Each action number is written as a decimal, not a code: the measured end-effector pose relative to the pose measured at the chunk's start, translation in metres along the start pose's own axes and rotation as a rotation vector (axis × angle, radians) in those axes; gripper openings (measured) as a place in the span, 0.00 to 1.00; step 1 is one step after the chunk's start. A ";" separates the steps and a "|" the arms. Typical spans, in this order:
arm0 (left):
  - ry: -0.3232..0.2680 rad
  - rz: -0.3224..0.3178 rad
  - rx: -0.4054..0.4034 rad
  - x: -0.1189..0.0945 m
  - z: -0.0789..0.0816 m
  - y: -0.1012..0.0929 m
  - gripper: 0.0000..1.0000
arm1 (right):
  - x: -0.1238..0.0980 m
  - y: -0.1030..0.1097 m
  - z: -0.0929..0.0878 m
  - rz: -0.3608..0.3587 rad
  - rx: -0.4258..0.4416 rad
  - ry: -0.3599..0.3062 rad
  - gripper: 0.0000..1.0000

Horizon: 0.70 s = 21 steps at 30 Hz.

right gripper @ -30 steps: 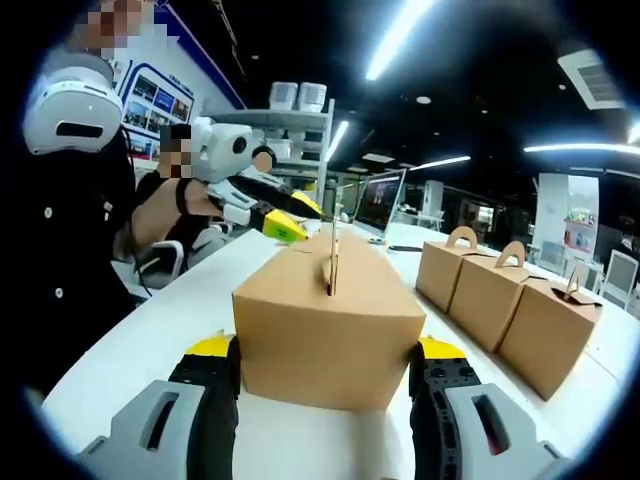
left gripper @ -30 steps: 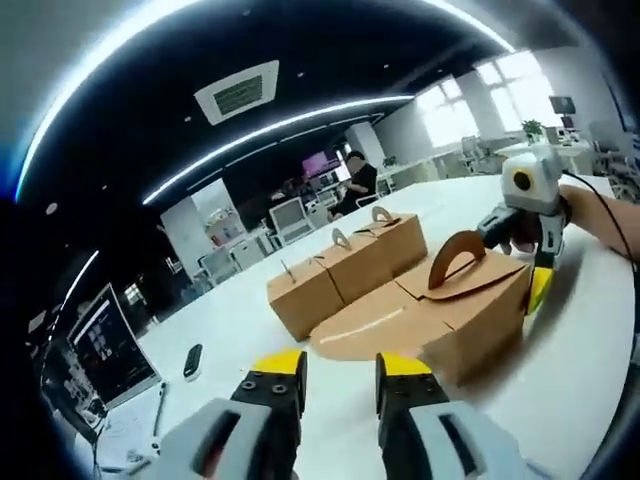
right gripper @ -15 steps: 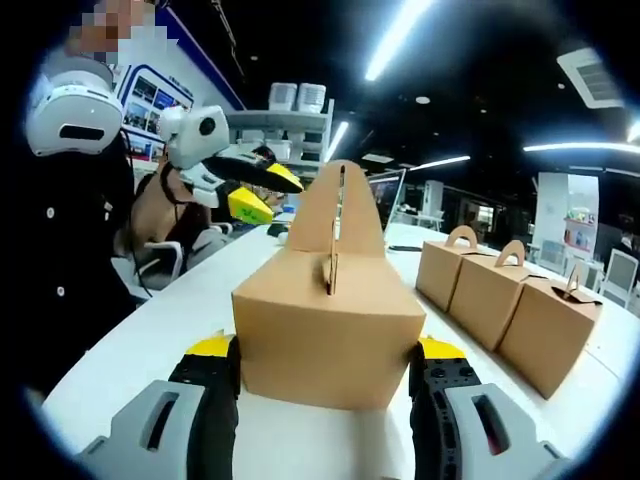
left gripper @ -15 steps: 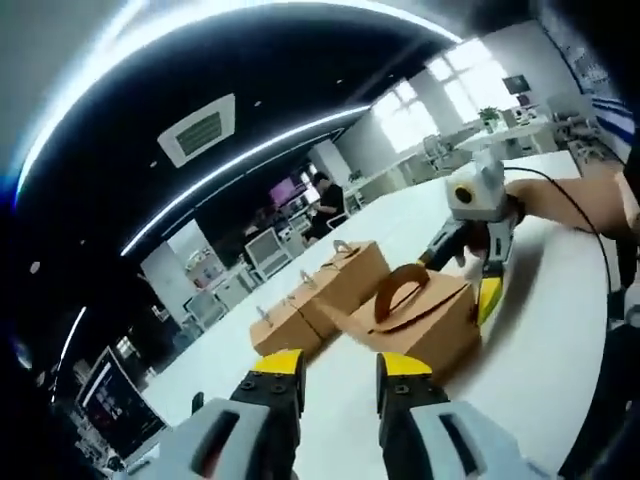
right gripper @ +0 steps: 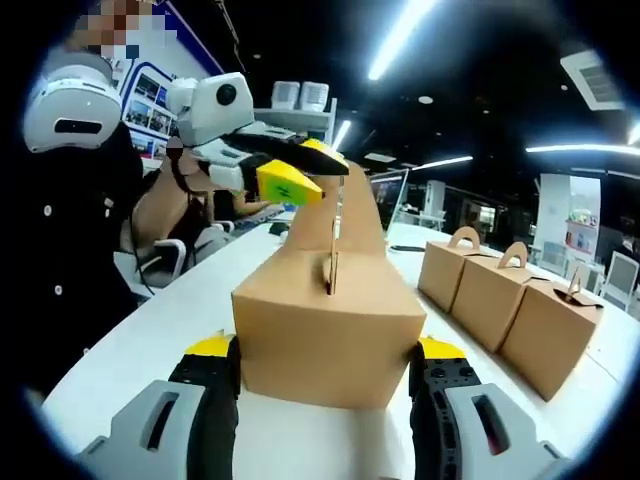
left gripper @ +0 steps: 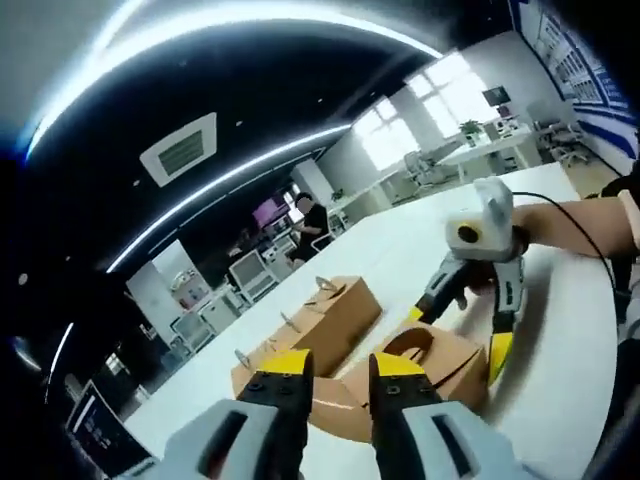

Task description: Pick up one paper box from the group, open the paper box, and remove the item inside

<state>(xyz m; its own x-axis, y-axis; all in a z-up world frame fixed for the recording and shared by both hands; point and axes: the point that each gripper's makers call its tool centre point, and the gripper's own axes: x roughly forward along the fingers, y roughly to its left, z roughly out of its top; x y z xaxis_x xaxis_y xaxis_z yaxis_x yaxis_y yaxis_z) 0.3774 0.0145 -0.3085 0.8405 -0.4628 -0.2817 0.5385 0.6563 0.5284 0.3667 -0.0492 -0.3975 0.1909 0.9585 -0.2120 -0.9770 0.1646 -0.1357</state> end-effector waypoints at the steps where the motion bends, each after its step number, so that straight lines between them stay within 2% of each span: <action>1: 0.007 0.012 0.001 0.002 -0.004 0.002 0.22 | 0.000 0.000 0.000 0.000 -0.001 0.001 0.68; 6: 0.050 0.052 0.005 0.004 -0.022 0.009 0.19 | 0.000 0.000 0.000 0.001 -0.001 0.001 0.68; 10: 0.071 0.070 -0.028 0.007 -0.036 0.015 0.18 | 0.000 0.001 0.000 0.001 0.003 -0.002 0.68; 15: 0.098 0.053 -0.095 0.011 -0.055 0.013 0.18 | 0.000 0.000 0.000 0.002 0.006 -0.001 0.68; 21: 0.101 0.033 -0.171 0.012 -0.066 0.010 0.18 | -0.001 0.000 -0.002 0.004 0.012 0.001 0.67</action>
<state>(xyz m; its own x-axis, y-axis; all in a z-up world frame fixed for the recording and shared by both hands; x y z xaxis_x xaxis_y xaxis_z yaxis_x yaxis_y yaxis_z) 0.3963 0.0547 -0.3591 0.8548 -0.3834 -0.3499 0.5060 0.7655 0.3974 0.3666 -0.0502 -0.3991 0.1875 0.9589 -0.2130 -0.9787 0.1639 -0.1235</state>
